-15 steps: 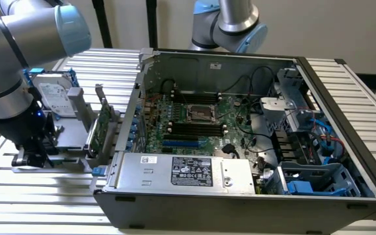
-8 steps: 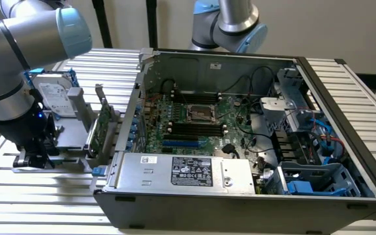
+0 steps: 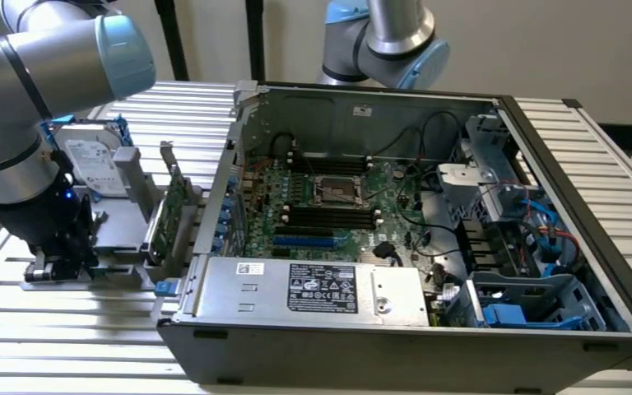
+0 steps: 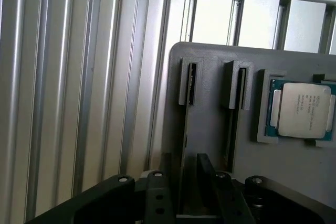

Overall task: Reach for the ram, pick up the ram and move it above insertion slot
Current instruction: 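Pick up the ram and move it above insertion slot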

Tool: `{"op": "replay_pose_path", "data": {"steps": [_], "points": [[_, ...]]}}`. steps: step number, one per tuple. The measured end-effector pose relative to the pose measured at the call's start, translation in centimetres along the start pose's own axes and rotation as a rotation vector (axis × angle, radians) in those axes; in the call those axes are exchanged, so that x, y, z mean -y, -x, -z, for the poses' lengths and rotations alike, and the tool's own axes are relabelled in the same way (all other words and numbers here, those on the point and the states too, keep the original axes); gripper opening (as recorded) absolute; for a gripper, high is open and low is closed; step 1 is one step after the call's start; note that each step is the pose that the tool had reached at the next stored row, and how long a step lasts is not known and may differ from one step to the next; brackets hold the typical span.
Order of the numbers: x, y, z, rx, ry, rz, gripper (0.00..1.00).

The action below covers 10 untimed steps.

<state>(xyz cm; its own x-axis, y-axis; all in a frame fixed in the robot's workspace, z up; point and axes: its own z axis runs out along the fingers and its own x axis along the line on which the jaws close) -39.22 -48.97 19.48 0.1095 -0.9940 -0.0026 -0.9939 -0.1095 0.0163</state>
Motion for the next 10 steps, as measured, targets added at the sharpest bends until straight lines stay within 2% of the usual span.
{"op": "replay_pose_path", "data": {"steps": [3,10], "points": [[0.0,0.0,0.0,0.0002,0.0013,0.0,0.16],[0.0,0.0,0.0,0.0001,0.0015,0.0,0.14]]}}
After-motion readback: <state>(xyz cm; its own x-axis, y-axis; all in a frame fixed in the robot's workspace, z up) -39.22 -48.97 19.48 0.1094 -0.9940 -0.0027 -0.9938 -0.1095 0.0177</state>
